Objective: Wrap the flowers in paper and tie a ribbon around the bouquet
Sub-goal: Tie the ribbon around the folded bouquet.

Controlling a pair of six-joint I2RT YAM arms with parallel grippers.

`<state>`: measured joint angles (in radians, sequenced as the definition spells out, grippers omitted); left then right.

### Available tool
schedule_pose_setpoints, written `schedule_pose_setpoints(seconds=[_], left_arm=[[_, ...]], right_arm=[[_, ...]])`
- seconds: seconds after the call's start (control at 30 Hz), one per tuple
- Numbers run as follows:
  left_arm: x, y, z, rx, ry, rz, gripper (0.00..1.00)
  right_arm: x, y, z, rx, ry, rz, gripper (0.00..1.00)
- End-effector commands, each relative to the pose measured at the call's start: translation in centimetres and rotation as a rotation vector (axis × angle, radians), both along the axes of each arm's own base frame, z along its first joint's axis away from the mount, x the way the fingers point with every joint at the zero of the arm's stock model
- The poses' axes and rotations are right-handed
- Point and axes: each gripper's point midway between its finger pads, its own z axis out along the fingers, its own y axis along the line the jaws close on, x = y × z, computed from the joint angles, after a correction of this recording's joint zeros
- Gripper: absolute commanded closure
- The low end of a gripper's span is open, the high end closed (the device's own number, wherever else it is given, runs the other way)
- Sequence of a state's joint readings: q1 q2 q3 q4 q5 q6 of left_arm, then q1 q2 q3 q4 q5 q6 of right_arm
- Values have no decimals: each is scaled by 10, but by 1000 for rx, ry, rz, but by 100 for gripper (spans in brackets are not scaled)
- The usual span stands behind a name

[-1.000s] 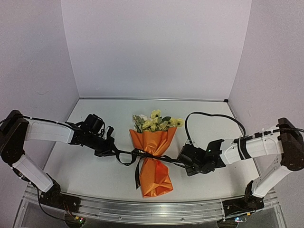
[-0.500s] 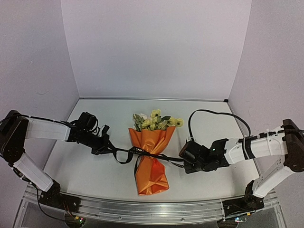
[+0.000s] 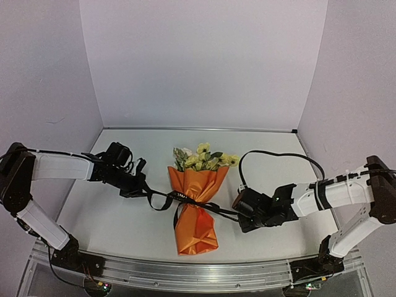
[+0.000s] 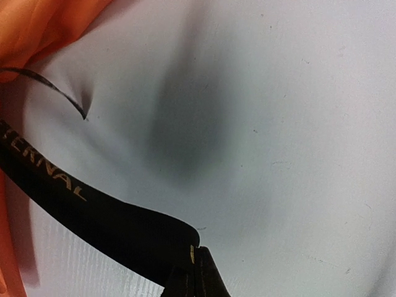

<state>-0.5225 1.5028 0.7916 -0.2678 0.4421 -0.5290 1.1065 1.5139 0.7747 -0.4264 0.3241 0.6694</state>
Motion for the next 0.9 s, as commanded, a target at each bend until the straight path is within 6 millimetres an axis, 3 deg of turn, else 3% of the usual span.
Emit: schedule_pose_setpoints(seconds=[0.0,0.07,0.17,0.3,0.37,0.67,0.87], left_arm=[[3,0,3,157,-111,-41,100],[-1,-3,1,179,-127,-73,100],[-3,-1,4,192,-162,-89,100],[3,-1,13,203,-206,-97,100],[6,-2,17,204,-219,-104,100],[10,-3,23,210,-240,-108,100],[12,-3,29,195,-254,-78,100]], right_arm=[[-17,-14,-13,-69,78,100,96],[-19,-4,-7,-22,77,153,80],[-18,9,10,29,44,233,65],[-3,20,40,36,-57,293,48],[11,17,47,26,-75,273,46],[66,-3,31,36,-13,160,38],[83,3,-6,80,-10,167,34]])
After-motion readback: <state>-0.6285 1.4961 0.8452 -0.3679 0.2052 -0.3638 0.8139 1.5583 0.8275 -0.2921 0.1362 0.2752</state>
